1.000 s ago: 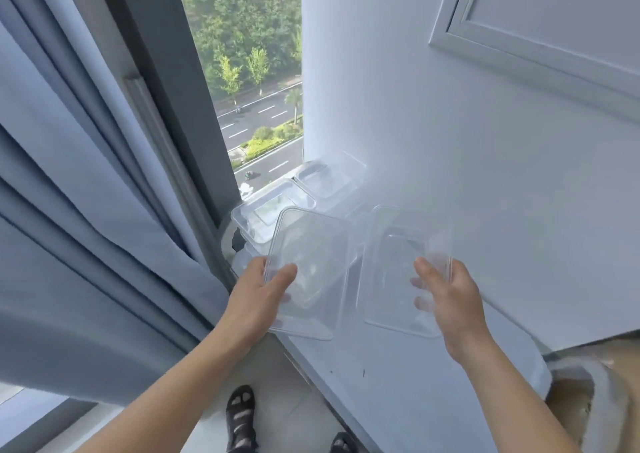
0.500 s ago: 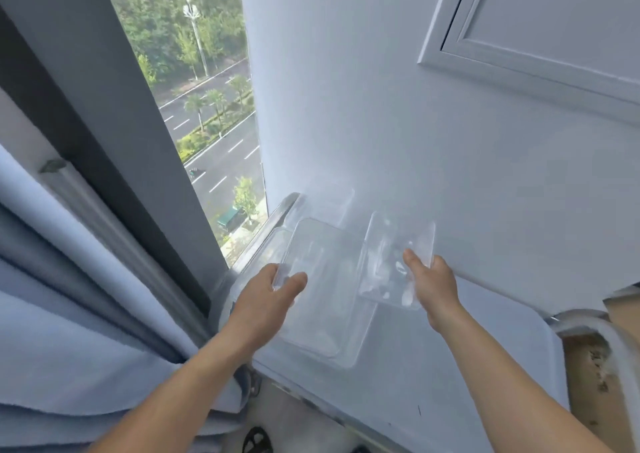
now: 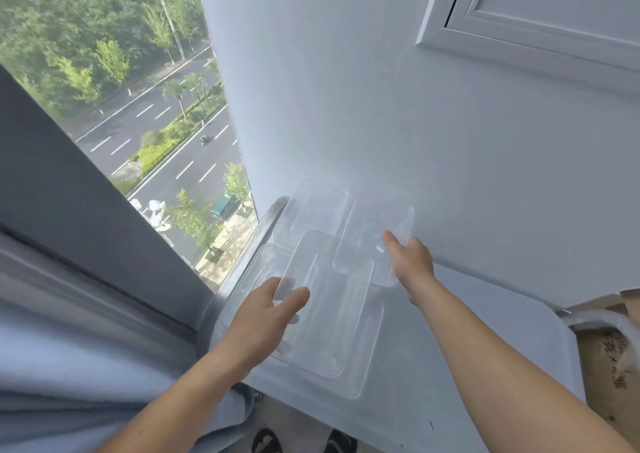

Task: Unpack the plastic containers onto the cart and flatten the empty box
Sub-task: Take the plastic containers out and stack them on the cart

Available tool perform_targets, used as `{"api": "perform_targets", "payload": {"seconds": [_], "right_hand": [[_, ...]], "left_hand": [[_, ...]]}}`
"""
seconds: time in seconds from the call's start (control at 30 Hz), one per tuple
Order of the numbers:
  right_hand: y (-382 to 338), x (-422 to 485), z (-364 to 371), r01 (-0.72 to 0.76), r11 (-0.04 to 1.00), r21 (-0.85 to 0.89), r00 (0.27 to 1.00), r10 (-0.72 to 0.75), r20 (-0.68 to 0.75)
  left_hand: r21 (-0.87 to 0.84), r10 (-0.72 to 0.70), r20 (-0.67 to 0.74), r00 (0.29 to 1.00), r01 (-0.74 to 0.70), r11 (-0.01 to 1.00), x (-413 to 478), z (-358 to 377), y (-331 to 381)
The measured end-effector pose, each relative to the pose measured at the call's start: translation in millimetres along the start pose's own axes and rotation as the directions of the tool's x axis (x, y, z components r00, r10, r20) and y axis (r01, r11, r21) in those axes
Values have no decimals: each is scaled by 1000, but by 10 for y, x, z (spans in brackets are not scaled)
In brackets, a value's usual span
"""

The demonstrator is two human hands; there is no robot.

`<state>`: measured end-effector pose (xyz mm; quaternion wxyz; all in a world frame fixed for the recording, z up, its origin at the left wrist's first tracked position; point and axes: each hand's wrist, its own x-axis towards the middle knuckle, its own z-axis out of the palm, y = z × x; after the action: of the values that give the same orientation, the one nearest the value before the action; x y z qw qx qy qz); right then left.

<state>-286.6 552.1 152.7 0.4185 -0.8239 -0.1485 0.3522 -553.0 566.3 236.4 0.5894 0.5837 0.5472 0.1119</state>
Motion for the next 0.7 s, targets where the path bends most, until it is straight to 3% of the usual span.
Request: {"api": "perform_targets", "payload": {"seconds": [0.27, 0.7], "right_hand": [[25, 122, 147, -46, 999, -8, 998, 46, 45], [66, 147, 198, -11, 998, -55, 998, 8, -59]], "left_hand": [[-26, -22, -2, 1000, 22, 999, 66, 26, -4], [-17, -37, -3, 999, 37, 999, 97, 97, 34]]}}
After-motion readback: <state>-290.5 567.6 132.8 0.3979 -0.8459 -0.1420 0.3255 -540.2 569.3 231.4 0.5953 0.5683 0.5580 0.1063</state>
